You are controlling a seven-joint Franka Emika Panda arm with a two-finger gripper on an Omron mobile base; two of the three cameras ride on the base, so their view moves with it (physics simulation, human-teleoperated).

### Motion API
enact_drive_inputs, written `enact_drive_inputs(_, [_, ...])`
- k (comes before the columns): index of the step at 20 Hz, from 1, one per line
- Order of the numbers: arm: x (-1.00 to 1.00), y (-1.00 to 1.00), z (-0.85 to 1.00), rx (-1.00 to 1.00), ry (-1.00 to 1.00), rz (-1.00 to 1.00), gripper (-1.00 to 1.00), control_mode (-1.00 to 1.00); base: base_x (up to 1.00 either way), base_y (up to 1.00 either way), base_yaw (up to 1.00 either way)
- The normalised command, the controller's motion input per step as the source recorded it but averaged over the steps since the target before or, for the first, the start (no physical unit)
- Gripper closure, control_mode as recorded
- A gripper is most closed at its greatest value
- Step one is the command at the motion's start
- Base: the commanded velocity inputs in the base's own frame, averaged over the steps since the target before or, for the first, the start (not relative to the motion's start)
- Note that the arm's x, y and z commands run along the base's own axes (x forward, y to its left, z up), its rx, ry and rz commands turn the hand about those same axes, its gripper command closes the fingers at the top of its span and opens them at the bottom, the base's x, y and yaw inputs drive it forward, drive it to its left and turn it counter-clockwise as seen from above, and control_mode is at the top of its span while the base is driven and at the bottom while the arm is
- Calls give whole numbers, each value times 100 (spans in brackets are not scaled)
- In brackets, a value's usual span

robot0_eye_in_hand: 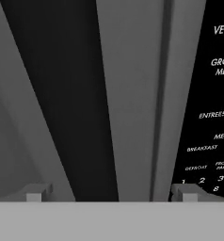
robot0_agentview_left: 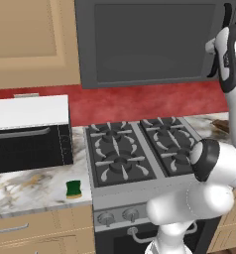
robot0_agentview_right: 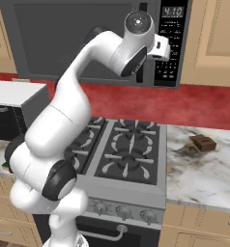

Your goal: Place the sponge inside the microwave to prepare for sanitizing.

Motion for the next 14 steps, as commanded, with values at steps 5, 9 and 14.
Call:
enact_drive_inputs(5, [24, -8, 0, 0, 0, 5, -100, -100, 0, 0, 0])
enact_drive_inputs(9, [16, 1, -9, 0, -4, 2, -100, -100, 0, 0, 0])
enact_drive_inputs(14, [8, 10, -11, 0, -7, 1, 100, -100, 0, 0, 0])
